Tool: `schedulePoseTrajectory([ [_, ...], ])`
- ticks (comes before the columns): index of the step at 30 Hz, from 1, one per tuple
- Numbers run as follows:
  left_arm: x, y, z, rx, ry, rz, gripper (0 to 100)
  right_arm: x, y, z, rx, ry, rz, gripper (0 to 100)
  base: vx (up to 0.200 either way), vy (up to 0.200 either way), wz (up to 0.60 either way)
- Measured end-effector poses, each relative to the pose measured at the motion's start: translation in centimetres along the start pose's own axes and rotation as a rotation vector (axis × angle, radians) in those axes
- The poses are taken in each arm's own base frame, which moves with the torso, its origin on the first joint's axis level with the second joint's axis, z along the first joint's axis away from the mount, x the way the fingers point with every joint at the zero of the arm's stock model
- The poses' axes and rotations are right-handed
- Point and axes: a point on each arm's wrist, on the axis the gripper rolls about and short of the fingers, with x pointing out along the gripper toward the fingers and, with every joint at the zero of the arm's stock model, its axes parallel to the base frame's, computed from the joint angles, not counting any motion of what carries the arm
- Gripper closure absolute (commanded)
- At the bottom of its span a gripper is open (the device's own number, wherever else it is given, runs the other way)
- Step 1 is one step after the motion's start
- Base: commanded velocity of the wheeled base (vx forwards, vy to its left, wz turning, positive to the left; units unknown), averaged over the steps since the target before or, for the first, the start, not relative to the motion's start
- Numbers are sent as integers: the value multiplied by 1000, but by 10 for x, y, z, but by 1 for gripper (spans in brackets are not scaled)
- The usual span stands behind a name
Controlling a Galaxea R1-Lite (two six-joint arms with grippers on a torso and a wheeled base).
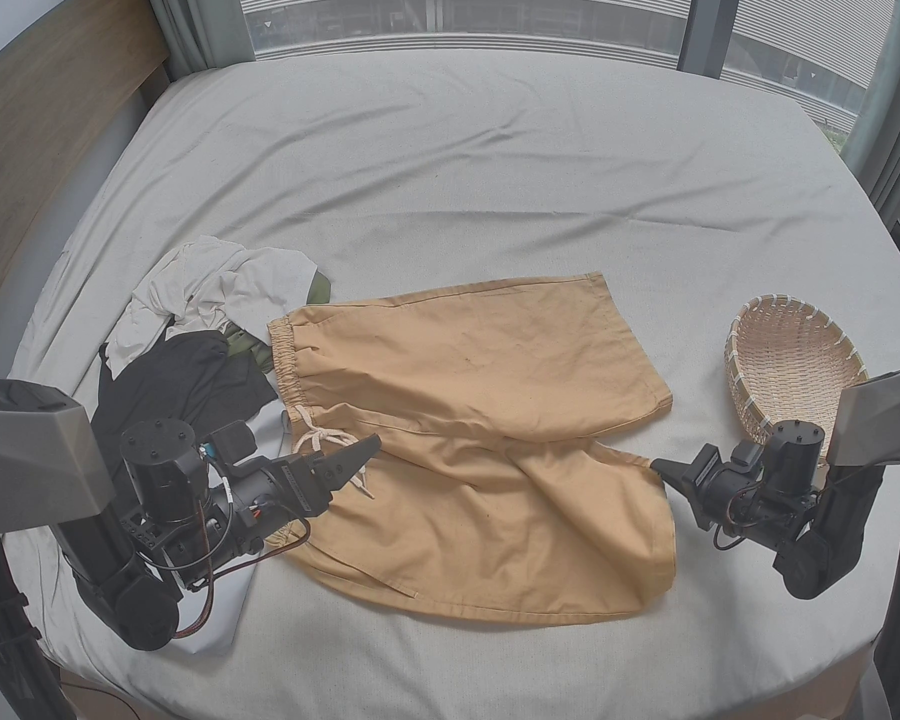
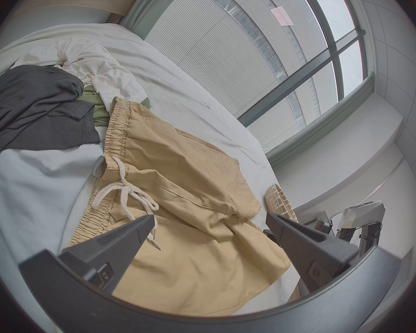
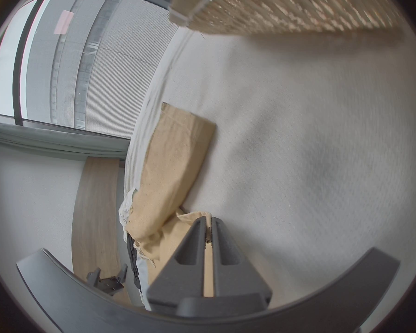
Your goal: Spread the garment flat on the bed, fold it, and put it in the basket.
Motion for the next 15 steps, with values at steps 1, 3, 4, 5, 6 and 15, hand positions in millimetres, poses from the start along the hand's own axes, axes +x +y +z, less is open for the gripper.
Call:
schedulePoseTrajectory([
  [1,0,0,0,0,1,0,0,-1,2,3,-2,-13,6,100,0,0,0],
  [3,0,0,0,0,1,0,0,-3,5,9,-8,-33,20,100,0,0,0],
  [4,0,0,0,0,1,1,0,-3,7,11,-12,-41,28,100,0,0,0],
  [5,0,0,0,0,1,0,0,-3,8,13,-15,-49,36,100,0,0,0],
  [6,0,0,0,0,2,1,0,-2,9,15,-19,-56,41,100,0,0,0],
  [15,0,0,-1,0,4,1,0,6,18,35,-76,-124,98,100,0,0,0],
])
